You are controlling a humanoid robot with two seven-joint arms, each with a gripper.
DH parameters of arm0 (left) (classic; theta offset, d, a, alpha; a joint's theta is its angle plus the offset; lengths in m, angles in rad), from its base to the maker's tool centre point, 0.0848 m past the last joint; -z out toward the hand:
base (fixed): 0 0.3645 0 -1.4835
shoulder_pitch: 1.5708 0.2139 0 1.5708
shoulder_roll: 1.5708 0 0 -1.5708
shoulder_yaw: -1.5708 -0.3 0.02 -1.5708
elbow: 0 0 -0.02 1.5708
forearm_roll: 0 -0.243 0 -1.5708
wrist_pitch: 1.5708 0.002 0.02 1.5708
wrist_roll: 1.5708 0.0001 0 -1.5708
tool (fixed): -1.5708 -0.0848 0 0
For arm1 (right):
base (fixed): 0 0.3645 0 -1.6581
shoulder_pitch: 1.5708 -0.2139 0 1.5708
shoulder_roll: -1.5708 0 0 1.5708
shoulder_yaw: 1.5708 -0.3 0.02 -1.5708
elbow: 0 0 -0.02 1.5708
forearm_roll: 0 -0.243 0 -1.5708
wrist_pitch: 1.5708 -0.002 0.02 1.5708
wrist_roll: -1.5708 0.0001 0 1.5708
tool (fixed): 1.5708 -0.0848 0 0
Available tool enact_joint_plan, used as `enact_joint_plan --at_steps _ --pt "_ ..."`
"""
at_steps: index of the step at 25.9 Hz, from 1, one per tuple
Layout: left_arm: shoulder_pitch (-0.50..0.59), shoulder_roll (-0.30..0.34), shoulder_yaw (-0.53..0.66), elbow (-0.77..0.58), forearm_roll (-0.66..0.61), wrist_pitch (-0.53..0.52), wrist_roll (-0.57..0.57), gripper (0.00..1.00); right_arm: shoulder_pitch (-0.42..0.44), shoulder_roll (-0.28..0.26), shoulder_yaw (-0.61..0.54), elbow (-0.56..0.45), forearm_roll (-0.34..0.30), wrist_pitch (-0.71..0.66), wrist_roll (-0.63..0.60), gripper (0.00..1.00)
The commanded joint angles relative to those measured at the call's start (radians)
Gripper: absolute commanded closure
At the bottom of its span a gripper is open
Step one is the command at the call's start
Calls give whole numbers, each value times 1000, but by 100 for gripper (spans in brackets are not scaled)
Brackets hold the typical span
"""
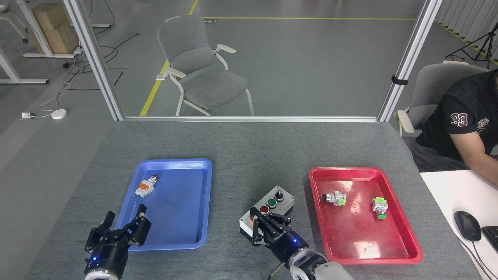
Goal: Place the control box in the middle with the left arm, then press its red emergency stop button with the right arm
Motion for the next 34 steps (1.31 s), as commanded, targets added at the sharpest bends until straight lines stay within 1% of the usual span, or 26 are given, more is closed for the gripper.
enact_joint_plan --at_steps 1,2,3,4,6,7,9,11,14,18,20,22,25,29,31,34 --pt "-2 -1 -10 18 -11 6 22 1 -9 7 -30 -23 -10 18 54 92" --pt "-2 -1 -10 20 -11 5 24 1 -12 15 -62 -45 -12 16 54 71" --pt "0 -1 -10 18 -10 2 25 1 -16 15 -106 -63 -13 16 54 45" --pt "0 -7 -8 17 1 2 24 1 -16 14 -152 -78 -19 16 54 3" --pt "0 -13 -2 18 5 3 24 1 -18 14 -223 -112 -52 7 56 1" --pt "0 -15 -2 18 5 3 24 1 -18 10 -246 -127 -73 5 56 1" --pt "0 -15 -2 18 5 3 24 1 -18 1 -280 -135 -95 5 59 1" --pt "0 -15 -2 18 5 3 24 1 -16 -9 -335 -137 -95 5 59 1" --pt "0 -15 -2 18 5 3 24 1 -10 -40 -433 -138 -93 8 59 1" --pt "0 -15 -2 18 5 3 24 1 13 -69 -551 -149 -85 19 61 1" --pt "0 -15 -2 18 5 3 24 1 44 -72 -593 -152 -66 19 61 1" --pt "0 -15 -2 18 5 3 24 1 68 -88 -633 -176 -38 19 59 1" --pt "0 -15 -2 18 5 3 24 1 137 -98 -663 -218 -10 21 58 1" --pt "0 -15 -2 18 5 3 24 1 240 -91 -706 -336 34 67 15 1" --pt "0 -15 -2 18 5 3 24 1 258 -86 -720 -385 48 100 -10 1" --pt "0 -15 -2 18 5 3 24 1 255 -89 -720 -391 66 113 -12 1"
